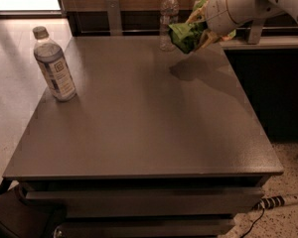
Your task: Move green rice chip bag near water bottle
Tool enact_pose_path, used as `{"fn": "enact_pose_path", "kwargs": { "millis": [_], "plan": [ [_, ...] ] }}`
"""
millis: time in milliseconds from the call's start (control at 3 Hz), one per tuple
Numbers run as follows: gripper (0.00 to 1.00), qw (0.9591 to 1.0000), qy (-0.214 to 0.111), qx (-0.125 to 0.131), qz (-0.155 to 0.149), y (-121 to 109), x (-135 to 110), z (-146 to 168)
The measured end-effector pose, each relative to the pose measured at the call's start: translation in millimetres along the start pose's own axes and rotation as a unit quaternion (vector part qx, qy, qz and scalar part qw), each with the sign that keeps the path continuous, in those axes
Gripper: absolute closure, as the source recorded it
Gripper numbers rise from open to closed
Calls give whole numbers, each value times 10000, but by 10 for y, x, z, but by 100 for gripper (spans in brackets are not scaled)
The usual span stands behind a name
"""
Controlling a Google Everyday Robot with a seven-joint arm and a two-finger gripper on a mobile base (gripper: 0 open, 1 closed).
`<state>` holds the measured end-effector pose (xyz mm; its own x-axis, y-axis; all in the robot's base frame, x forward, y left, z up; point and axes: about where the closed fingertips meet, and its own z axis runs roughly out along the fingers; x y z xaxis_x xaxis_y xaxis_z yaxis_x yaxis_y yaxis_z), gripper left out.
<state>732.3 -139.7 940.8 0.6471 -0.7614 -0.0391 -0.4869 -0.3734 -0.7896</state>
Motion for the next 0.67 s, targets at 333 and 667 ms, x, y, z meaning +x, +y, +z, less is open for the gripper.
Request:
{"fn": "enact_pose_path", "kwargs": {
  "millis": [333,667],
  "plan": [
    [100,9997,-76,50,236,165,126,173],
    [100,9985,-234,129,485,336,188,425]
  ]
}}
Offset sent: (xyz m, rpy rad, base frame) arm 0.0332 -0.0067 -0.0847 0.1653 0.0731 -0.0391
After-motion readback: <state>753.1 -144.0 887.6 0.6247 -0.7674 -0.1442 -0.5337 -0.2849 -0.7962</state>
